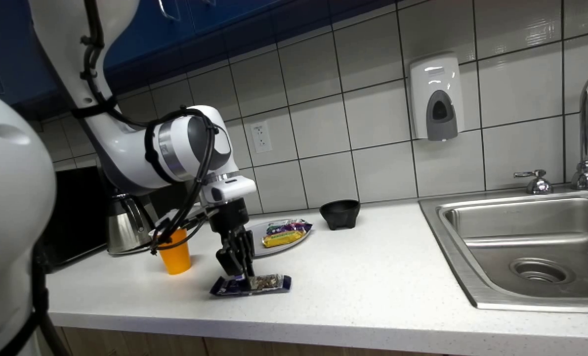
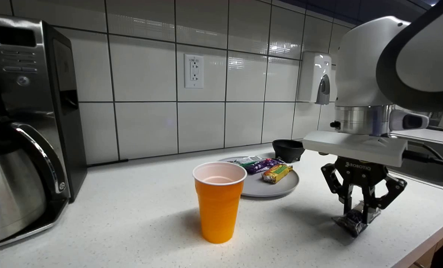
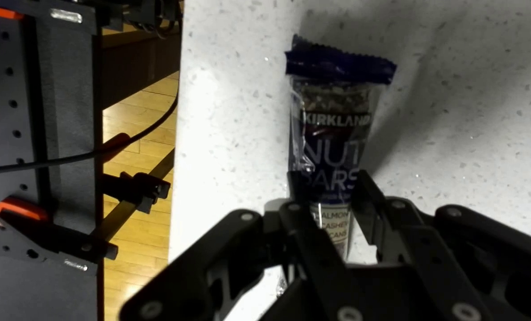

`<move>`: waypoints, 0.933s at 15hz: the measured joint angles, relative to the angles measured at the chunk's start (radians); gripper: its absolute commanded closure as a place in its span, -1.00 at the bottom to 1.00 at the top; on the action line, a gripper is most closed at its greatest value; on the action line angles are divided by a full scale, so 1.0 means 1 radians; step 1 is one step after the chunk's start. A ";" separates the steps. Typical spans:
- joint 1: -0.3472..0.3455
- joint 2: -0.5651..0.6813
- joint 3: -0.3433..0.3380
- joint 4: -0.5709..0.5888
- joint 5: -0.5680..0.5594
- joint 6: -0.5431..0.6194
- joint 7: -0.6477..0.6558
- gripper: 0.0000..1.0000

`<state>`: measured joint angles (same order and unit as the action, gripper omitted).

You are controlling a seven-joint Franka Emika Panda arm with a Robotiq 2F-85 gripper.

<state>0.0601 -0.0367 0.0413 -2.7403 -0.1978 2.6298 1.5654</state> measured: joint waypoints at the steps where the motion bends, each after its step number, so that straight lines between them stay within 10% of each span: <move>1: 0.000 -0.007 0.000 0.005 0.000 0.000 0.000 0.85; 14: 0.000 -0.031 0.026 0.131 0.000 -0.002 0.009 0.85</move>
<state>0.0604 -0.0673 0.0669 -2.6095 -0.1976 2.6280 1.5743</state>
